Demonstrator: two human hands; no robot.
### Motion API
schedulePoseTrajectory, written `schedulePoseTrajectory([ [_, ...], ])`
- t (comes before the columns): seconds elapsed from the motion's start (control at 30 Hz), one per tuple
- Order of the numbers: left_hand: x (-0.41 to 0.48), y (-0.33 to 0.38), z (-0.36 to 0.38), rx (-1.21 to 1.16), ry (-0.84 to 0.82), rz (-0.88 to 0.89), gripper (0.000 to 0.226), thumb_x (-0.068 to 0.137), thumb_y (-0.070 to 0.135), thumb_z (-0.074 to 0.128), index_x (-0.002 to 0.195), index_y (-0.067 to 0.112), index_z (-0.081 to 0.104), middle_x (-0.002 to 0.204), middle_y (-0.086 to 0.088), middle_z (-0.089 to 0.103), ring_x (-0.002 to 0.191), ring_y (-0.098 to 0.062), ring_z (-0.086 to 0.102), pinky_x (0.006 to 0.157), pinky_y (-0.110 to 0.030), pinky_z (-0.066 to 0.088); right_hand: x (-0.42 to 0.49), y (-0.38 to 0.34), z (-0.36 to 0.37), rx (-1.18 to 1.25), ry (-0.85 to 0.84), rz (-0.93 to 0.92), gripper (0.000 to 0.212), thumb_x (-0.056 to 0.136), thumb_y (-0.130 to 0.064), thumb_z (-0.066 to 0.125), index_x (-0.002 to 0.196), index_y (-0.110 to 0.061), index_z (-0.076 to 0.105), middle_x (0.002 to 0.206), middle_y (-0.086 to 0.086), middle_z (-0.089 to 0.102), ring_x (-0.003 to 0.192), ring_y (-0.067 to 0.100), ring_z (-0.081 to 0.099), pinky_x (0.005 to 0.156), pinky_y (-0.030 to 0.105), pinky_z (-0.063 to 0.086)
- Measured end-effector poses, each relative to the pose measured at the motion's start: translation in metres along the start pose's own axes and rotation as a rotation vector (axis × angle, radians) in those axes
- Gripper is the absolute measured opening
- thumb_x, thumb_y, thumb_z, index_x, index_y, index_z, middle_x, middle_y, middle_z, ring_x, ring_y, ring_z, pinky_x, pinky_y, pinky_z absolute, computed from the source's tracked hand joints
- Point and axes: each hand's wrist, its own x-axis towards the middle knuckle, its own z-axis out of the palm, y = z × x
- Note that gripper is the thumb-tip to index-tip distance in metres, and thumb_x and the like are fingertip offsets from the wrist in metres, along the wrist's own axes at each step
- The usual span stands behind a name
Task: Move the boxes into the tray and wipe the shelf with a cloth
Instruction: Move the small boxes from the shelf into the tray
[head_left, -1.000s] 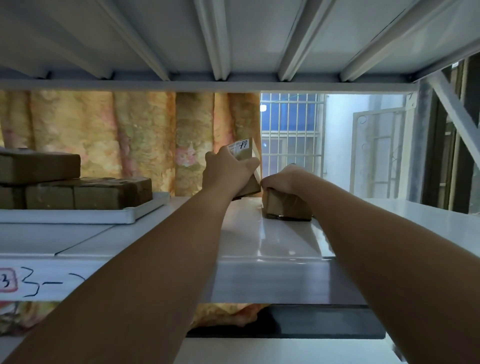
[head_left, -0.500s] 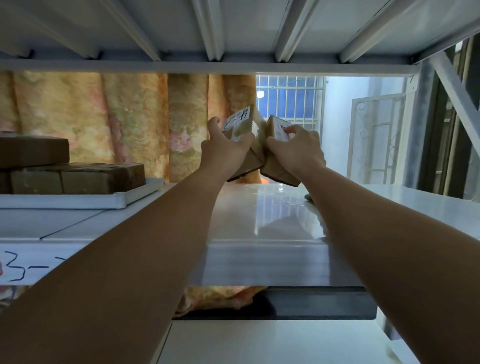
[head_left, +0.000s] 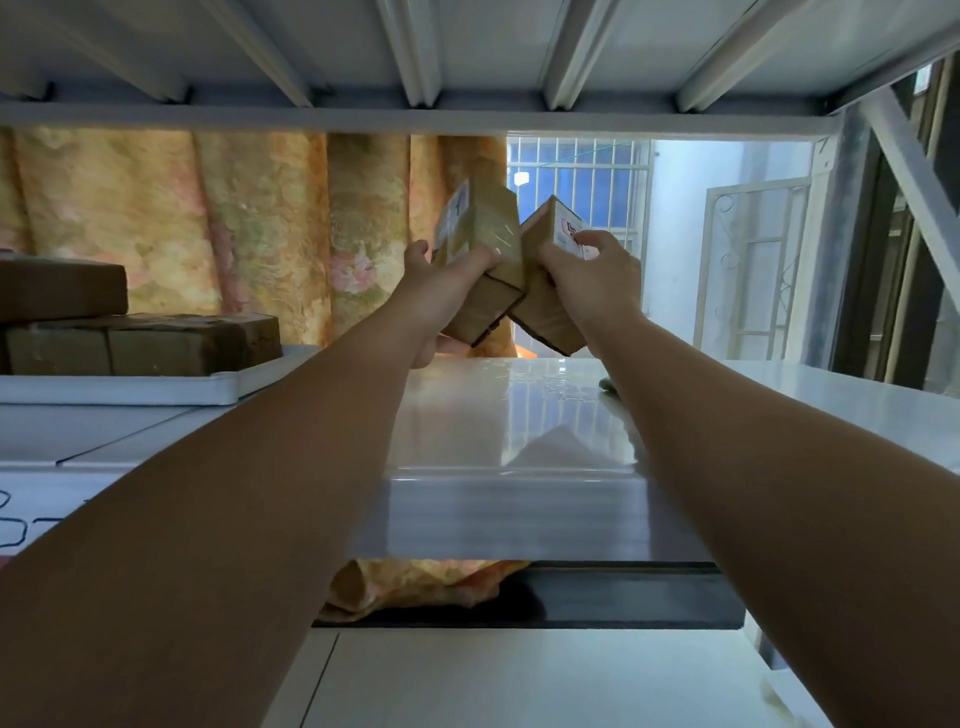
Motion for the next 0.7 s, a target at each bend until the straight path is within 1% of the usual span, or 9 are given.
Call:
schedulePoseTrajectory([
  [0.1,0.001,0.001,-0.003,-0.039,0.090,-0.014,0.090,0.074,0.047,0.065,0.144,0.035,0.011,0.093,0.009,0.051,0.079,-0.013,0.061,0.051,-0.028,0.055,-0.002,-0.001,-0.003,0.018,0.011,0.055,0.069,0.067,-0.052,0.058,0.132,-0.030,0.047,0.119,0.000,0.041,0.075,0.011,0.052,0.064,0.027,0.042],
  [0.23,0.006,-0.001,-0.005,-0.017,0.223,-0.023,0.091,0.071,0.044,0.065,0.144,0.034,0.012,0.094,0.007,0.049,0.073,-0.015,0.062,0.065,-0.039,0.058,-0.005,-0.004,0.000,-0.097,0.005,-0.030,0.065,0.068,-0.052,0.058,0.129,-0.033,0.048,0.111,-0.002,0.035,0.067,0.005,0.045,0.070,0.031,0.043],
  [0.3,0.007,-0.003,-0.006,-0.023,0.238,-0.026,0.089,0.071,0.042,0.066,0.144,0.033,0.015,0.093,0.007,0.047,0.070,-0.014,0.060,0.061,-0.036,0.058,-0.006,-0.005,0.002,-0.029,-0.032,-0.005,0.065,0.067,-0.050,0.060,0.128,-0.033,0.049,0.117,-0.002,0.041,0.072,0.007,0.049,0.072,0.031,0.047],
  [0.37,0.008,-0.004,-0.007,-0.012,0.253,-0.015,0.091,0.068,0.039,0.069,0.142,0.033,0.018,0.107,0.002,0.046,0.077,-0.017,0.059,0.049,-0.029,0.056,-0.005,-0.007,0.001,0.072,-0.065,0.062,0.070,0.061,-0.051,0.060,0.127,-0.031,0.050,0.125,0.000,0.049,0.089,0.018,0.058,0.082,0.036,0.052],
  [0.43,0.010,-0.006,-0.008,0.042,0.271,-0.006,0.093,0.066,0.038,0.070,0.142,0.034,0.017,0.124,-0.004,0.040,0.091,-0.024,0.059,0.046,-0.026,0.053,-0.005,-0.007,-0.002,0.093,-0.064,0.101,0.072,0.058,-0.051,0.059,0.126,-0.030,0.051,0.126,0.003,0.052,0.097,0.022,0.059,0.088,0.039,0.052],
  [0.5,0.012,-0.006,-0.009,0.100,0.283,-0.002,0.094,0.066,0.038,0.071,0.143,0.035,0.017,0.130,-0.007,0.036,0.101,-0.027,0.054,0.051,-0.028,0.055,-0.003,-0.005,-0.001,0.077,-0.048,0.078,0.068,0.062,-0.050,0.060,0.126,-0.030,0.052,0.125,0.002,0.051,0.092,0.020,0.057,0.081,0.034,0.050],
  [0.57,0.013,-0.007,-0.010,0.222,0.300,0.023,0.091,0.065,0.040,0.071,0.141,0.036,0.020,0.131,-0.008,0.033,0.107,-0.028,0.050,0.067,-0.036,0.058,-0.001,-0.005,0.002,0.031,-0.031,0.029,0.065,0.065,-0.051,0.060,0.126,-0.032,0.051,0.122,-0.001,0.047,0.081,0.015,0.053,0.074,0.032,0.048],
  [0.63,0.014,-0.010,-0.009,0.373,0.339,0.059,0.089,0.065,0.044,0.071,0.139,0.036,0.023,0.130,-0.009,0.031,0.112,-0.032,0.046,0.085,-0.044,0.053,-0.002,-0.003,0.005,-0.078,-0.010,-0.035,0.066,0.065,-0.053,0.059,0.128,-0.034,0.049,0.115,-0.002,0.040,0.077,0.014,0.048,0.074,0.032,0.046],
  [0.7,0.014,-0.011,-0.007,0.416,0.383,0.081,0.090,0.065,0.046,0.070,0.140,0.034,0.021,0.131,-0.010,0.031,0.113,-0.034,0.046,0.092,-0.045,0.049,-0.004,-0.002,0.007,-0.163,-0.002,-0.087,0.068,0.064,-0.056,0.058,0.129,-0.036,0.048,0.113,-0.003,0.037,0.082,0.015,0.045,0.078,0.034,0.046],
])
